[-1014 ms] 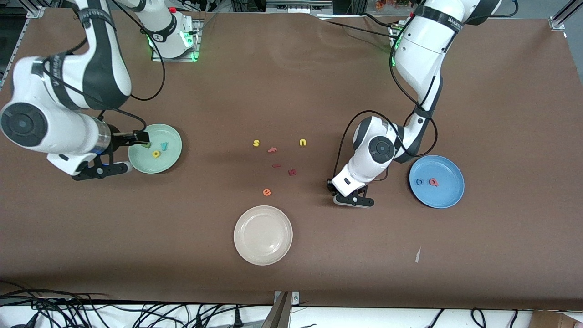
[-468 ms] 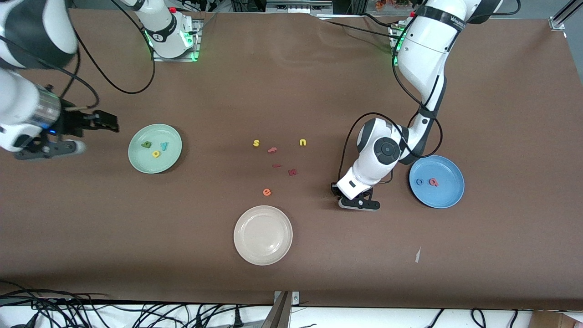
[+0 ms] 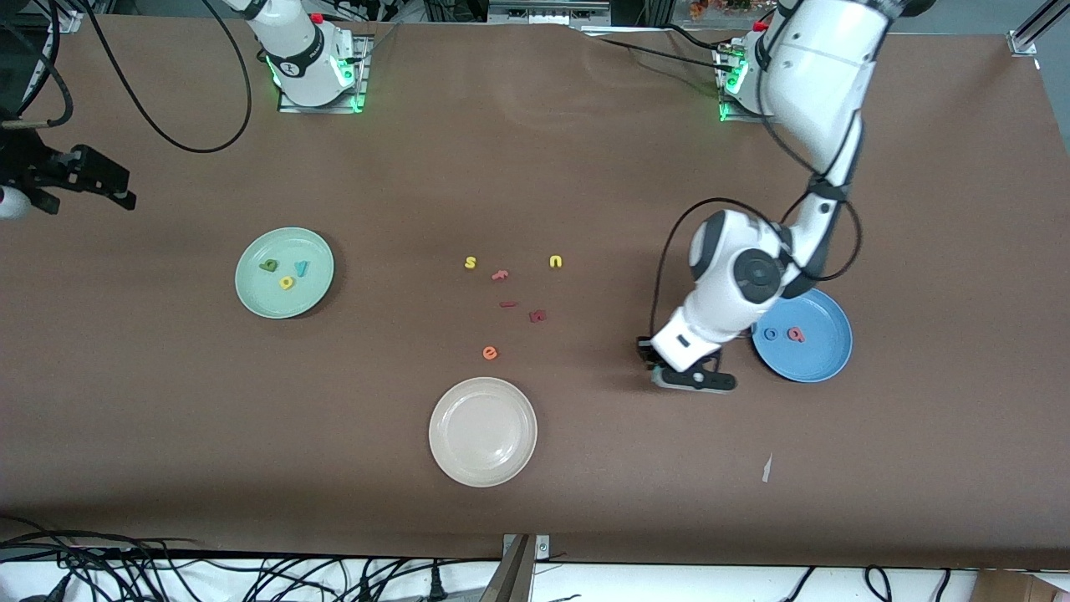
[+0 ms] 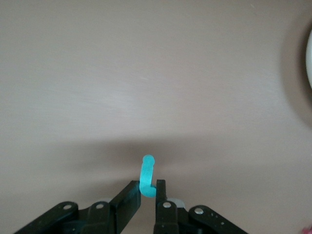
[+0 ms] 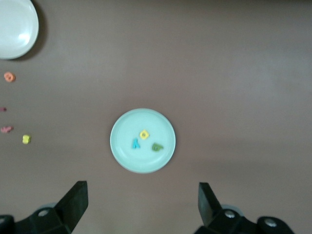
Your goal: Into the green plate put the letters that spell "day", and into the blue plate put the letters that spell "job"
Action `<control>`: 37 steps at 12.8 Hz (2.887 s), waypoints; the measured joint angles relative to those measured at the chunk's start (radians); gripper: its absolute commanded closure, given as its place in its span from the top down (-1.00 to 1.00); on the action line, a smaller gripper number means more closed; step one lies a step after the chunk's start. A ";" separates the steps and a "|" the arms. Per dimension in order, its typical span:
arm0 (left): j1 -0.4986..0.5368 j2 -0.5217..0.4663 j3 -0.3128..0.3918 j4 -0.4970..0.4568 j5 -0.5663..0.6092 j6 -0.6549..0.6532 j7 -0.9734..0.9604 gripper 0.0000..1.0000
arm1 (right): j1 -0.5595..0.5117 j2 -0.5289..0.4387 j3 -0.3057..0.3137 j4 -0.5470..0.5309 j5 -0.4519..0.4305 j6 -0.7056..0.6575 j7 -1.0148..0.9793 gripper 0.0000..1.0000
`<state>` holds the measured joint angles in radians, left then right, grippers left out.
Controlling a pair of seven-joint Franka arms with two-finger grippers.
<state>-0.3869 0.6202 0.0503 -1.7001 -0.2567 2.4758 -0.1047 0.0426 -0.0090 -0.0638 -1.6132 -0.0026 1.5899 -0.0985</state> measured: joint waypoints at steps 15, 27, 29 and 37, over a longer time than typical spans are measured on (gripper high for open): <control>0.361 -0.324 0.002 -0.446 0.142 -0.062 0.328 0.48 | -0.006 -0.027 -0.027 -0.048 -0.017 -0.022 0.009 1.00; 0.375 -0.539 -0.006 -0.454 0.142 -0.069 0.329 1.00 | -0.006 -0.027 -0.025 -0.049 -0.017 -0.020 0.009 1.00; 0.375 -0.640 -0.014 -0.443 0.142 -0.168 0.329 1.00 | -0.006 -0.027 -0.025 -0.049 -0.017 -0.020 0.009 1.00; 0.375 -0.693 -0.018 -0.008 0.242 -0.792 0.315 1.00 | -0.005 -0.027 -0.022 -0.049 -0.017 -0.019 0.009 1.00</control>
<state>-0.0122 -0.0726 0.0325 -1.7078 -0.0148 1.6837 0.2100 0.0379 -0.0358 -0.0859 -1.6617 -0.0194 1.5709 -0.0897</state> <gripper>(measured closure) 0.000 0.000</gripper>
